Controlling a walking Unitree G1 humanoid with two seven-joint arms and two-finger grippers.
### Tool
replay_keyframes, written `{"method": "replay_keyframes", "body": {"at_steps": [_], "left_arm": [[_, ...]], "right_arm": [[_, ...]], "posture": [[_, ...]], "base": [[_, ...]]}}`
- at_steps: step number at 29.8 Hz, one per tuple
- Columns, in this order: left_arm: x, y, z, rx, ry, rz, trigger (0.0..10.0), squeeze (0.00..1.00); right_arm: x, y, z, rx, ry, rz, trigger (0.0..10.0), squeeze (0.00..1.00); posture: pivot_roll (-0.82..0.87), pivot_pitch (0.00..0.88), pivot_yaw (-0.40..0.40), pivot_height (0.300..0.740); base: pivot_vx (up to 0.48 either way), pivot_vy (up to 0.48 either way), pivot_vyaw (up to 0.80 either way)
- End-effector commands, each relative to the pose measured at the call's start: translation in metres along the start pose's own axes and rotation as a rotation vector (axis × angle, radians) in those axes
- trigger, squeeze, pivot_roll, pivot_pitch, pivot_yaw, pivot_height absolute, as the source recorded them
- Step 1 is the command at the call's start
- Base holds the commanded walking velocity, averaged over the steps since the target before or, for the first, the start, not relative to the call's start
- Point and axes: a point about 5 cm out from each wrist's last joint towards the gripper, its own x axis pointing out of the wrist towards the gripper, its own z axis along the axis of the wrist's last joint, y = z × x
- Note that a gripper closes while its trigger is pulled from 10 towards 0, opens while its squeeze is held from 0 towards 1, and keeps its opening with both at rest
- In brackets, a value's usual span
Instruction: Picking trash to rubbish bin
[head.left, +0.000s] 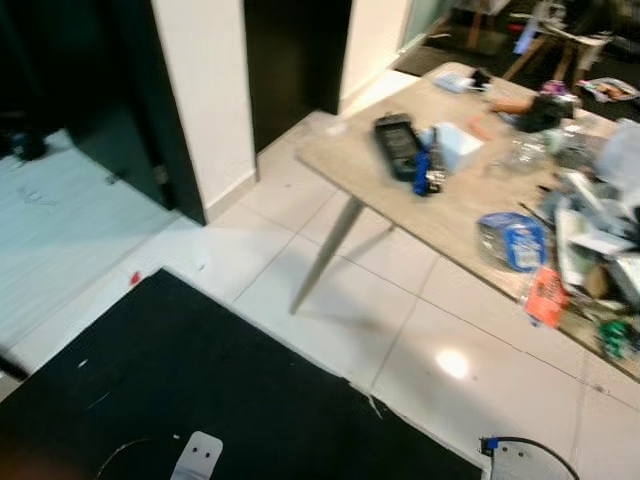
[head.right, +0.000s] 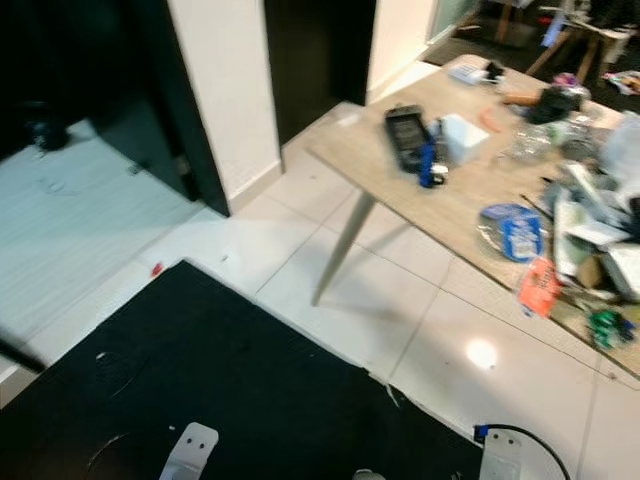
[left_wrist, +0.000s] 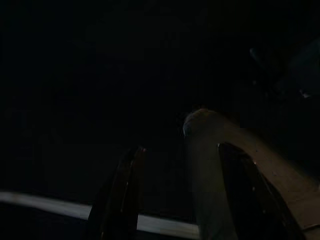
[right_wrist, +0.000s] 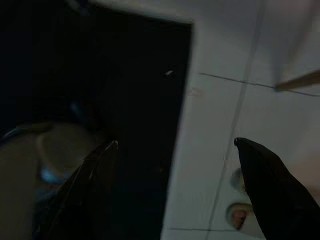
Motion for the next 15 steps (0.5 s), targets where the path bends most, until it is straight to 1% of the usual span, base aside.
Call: {"method": "replay_keyframes", "body": {"at_steps": [1, 15], "left_arm": [[-0.0027, -0.0019, -0.0159, 0.007, 0.058, -0.002, 10.0, 0.00], [-0.0017, -0.0036, -0.0133, 0.021, 0.056, -0.009, 10.0, 0.00]], "right_arm": [[-0.0011, 0.0030, -0.0098, -0.002, 0.032, 0.007, 10.0, 0.00], [-0.0010, 0.0029, -0.0093, -0.004, 0.031, 0.006, 10.0, 0.00]], "posture": [[0.03, 0.087, 0.002, 0.740], [0.03, 0.087, 0.002, 0.740]], "base": [[0.000, 0.000, -0.80], [0.000, 0.000, -0.80]]}}
